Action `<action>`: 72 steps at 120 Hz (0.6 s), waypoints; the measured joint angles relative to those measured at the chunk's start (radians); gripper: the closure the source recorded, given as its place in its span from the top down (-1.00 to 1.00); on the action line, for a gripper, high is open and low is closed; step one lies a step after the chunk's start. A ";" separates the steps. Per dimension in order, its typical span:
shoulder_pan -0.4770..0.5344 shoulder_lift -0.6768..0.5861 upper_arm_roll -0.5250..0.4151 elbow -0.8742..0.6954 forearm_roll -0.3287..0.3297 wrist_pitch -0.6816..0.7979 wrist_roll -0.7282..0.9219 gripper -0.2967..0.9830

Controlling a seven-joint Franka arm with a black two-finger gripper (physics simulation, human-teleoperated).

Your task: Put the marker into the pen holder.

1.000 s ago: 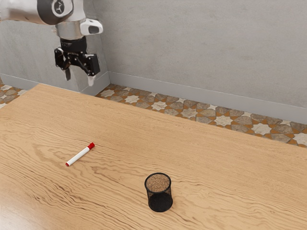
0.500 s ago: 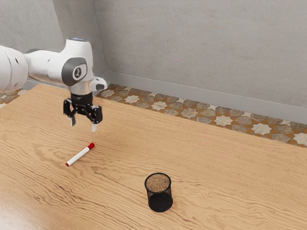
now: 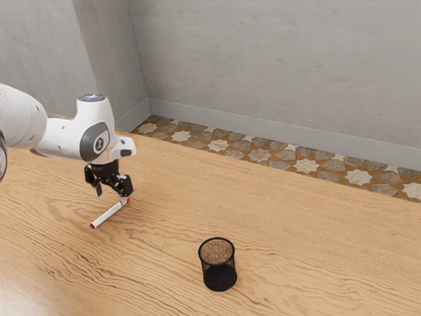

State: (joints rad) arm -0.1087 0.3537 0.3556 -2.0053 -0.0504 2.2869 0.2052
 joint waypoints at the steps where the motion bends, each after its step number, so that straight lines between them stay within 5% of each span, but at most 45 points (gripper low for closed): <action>1: 0.000 0.003 0.001 0.000 -0.003 0.001 0.005 0.54; 54: -0.001 0.109 0.003 0.070 -0.053 0.013 0.194 0.53; 72: -0.001 0.111 0.003 0.073 -0.058 0.007 0.232 0.36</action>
State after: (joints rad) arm -0.1092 0.4644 0.3589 -1.9319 -0.1079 2.2939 0.4374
